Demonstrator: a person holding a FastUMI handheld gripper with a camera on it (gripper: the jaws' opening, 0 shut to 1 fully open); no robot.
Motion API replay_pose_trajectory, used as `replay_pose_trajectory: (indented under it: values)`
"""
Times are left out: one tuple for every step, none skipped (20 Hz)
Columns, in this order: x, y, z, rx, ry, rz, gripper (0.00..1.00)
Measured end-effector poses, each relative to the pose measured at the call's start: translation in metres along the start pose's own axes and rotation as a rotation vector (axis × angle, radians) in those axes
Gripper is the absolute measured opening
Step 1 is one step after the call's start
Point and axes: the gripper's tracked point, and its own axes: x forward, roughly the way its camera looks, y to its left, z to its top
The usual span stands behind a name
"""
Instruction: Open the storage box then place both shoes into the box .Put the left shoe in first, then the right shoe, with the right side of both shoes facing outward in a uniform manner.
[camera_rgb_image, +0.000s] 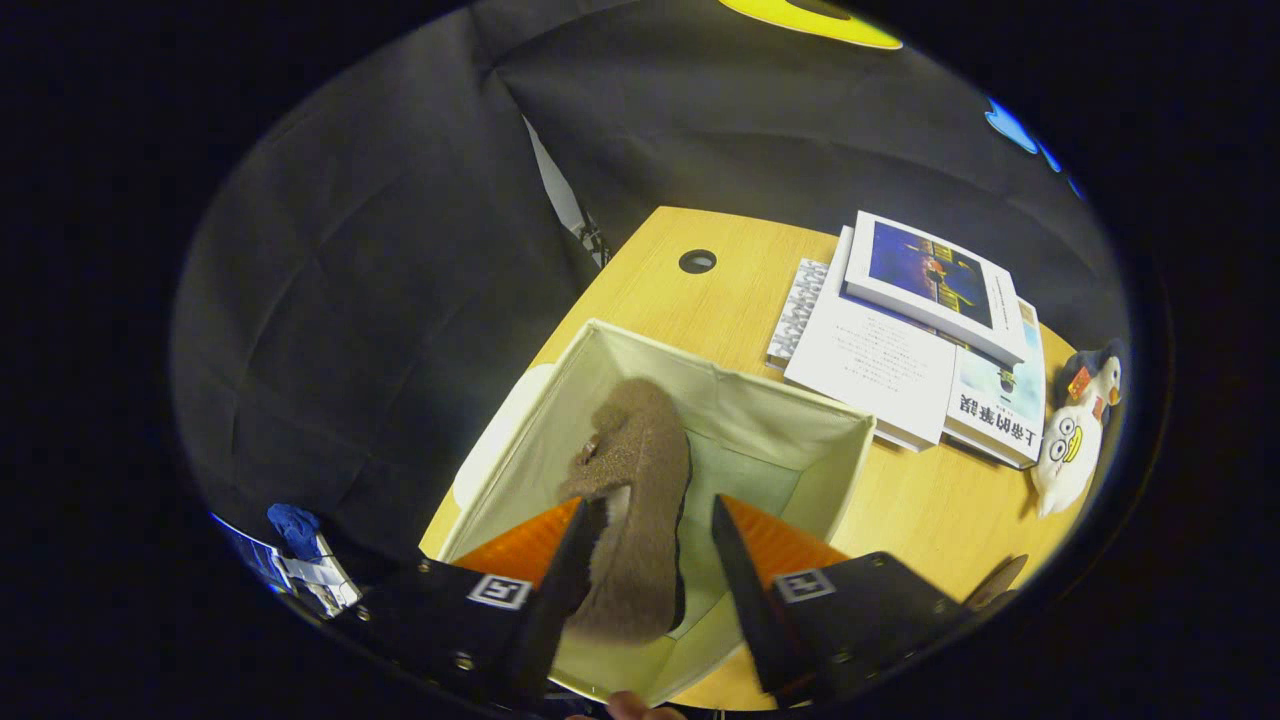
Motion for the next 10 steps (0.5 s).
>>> replay_pose_trajectory:
  values:
    - [-0.005, -0.003, 0.003, -0.001, -0.015, -0.004, 0.87]
    - [-0.011, -0.005, 0.008, 0.001, -0.029, -0.003, 0.93]
    - [-0.019, -0.005, 0.012, 0.007, -0.039, 0.006, 0.93]
    - [-0.027, -0.004, 0.016, 0.010, -0.050, 0.016, 0.93]
    - [-0.035, -0.006, 0.019, 0.010, -0.063, 0.023, 0.93]
    - [-0.043, -0.008, 0.023, 0.008, -0.077, 0.027, 0.93]
    - [-0.052, -0.011, 0.025, 0.010, -0.092, 0.034, 0.93]
    - [-0.061, -0.013, 0.028, 0.013, -0.106, 0.044, 0.93]
    - [-0.072, -0.014, 0.029, 0.021, -0.123, 0.058, 0.93]
    - [-0.083, -0.018, 0.033, 0.030, -0.149, 0.073, 0.93]
